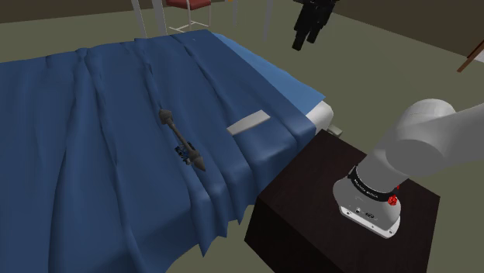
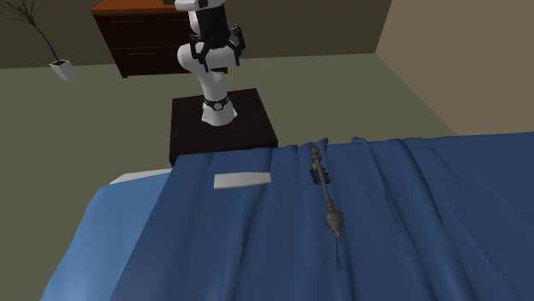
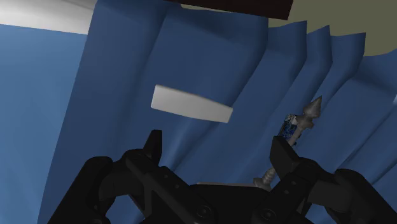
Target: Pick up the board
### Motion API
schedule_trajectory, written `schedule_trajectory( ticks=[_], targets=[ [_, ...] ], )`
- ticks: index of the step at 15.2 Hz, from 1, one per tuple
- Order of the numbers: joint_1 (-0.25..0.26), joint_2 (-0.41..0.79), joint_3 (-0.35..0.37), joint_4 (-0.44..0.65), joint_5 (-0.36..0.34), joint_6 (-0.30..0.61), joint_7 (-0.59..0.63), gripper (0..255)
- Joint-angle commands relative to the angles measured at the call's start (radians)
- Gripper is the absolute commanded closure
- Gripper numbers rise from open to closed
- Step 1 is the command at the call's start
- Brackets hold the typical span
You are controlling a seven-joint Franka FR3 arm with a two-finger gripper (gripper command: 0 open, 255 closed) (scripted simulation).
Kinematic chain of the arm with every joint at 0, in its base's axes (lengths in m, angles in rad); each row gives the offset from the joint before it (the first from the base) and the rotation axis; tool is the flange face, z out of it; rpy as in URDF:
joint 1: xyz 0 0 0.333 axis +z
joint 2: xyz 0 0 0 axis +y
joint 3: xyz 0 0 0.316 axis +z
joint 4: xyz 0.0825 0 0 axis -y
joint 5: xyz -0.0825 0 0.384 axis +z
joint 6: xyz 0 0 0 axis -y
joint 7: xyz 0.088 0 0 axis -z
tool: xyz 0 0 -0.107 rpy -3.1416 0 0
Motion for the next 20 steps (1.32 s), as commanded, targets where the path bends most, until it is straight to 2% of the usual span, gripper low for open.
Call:
schedule_trajectory(
  ticks=[1, 12, 20],
  targets=[
    [0.0, 0.0, 0.0, 0.0, 0.0, 0.0, 0.0, 0],
    [0.044, 0.225, 0.188, -0.074, 0.053, 0.303, 0.176, 0],
    [0.05, 0.483, 0.321, -0.025, 0.008, 0.507, 0.336, 0]
  ],
)
